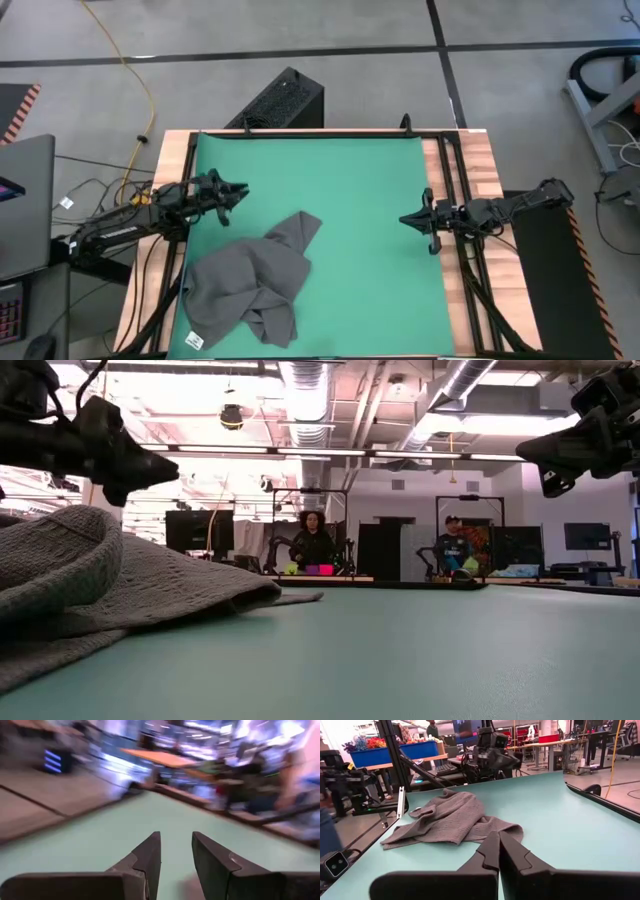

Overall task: Roll towel into tight, uniform cylinder
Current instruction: Roll the gray towel

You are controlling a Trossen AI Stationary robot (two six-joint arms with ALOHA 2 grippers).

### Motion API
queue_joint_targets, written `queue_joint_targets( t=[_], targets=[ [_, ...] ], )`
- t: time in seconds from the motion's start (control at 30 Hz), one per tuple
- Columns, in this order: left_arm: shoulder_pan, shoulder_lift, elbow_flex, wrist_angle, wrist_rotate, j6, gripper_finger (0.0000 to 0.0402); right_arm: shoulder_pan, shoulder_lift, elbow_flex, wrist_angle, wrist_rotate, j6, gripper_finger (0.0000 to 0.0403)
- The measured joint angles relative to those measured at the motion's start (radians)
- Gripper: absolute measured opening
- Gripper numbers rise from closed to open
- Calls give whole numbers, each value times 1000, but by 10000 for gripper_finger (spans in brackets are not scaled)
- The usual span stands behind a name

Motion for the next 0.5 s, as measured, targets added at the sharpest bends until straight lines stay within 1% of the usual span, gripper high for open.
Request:
queue_joint_targets(
  t=[0.07, 0.13, 0.3, 0.47, 0.5],
  targets=[
    [0, 3, 0, 9, -70, 83, 100, 0, 0, 0, 0, 0, 0, 21],
    [0, 2, 0, 14, -101, 136, 100, 0, 0, 0, 0, 0, 0, 21],
    [0, 2, 0, 13, -100, 181, 100, 0, 0, 0, 0, 0, 0, 21],
    [0, 2, 0, 13, -97, 178, 100, 0, 0, 0, 0, 0, 0, 21],
    [0, 2, 0, 16, -96, 150, 100, 0, 0, 0, 0, 0, 0, 21]
  ],
)
